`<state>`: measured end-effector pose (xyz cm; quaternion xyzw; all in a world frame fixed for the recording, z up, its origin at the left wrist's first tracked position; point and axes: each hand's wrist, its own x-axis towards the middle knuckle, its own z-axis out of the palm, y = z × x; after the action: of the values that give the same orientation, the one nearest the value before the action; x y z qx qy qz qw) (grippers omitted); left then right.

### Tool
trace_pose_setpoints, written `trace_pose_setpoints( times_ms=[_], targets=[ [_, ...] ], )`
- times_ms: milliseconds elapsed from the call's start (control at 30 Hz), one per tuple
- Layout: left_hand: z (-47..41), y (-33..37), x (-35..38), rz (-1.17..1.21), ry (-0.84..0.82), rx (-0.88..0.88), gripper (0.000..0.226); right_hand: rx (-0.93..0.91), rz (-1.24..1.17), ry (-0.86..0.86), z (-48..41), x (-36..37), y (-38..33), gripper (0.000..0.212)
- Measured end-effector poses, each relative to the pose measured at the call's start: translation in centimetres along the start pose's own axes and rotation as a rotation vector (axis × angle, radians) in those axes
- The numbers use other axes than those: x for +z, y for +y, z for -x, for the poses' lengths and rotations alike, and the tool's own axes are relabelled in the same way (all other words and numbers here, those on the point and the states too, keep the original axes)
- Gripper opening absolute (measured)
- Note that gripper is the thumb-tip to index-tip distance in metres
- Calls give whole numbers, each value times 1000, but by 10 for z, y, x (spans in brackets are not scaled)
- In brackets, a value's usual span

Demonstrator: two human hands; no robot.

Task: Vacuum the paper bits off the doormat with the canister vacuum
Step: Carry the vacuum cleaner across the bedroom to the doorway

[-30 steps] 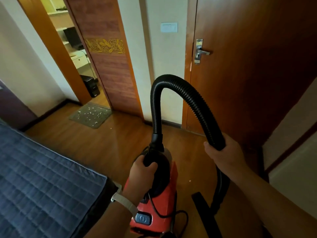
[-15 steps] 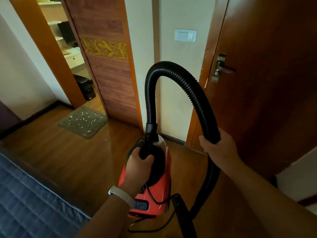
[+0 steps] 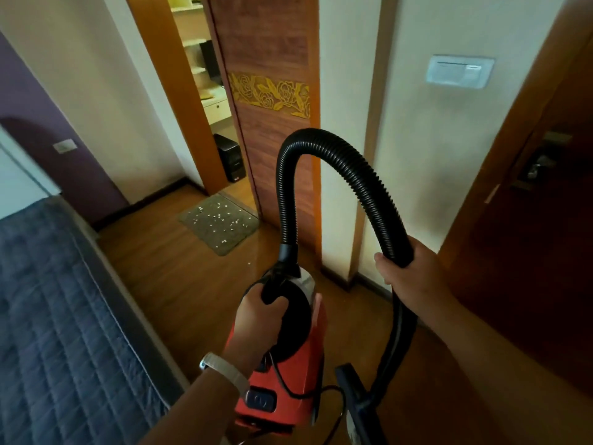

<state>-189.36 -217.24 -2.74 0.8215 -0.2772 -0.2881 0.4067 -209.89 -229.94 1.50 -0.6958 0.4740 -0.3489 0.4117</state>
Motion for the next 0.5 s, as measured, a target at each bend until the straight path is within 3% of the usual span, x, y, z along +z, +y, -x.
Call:
trace_pose_setpoints(
  times_ms=[300,500],
  targets=[
    [-96,63,13,-9,215,-93,8,-65,-51,-195,-159,21,0,22],
    [-138,82,-2,106,312,-144,7,-157,-69,-307,-221,55,-20,20]
  ],
)
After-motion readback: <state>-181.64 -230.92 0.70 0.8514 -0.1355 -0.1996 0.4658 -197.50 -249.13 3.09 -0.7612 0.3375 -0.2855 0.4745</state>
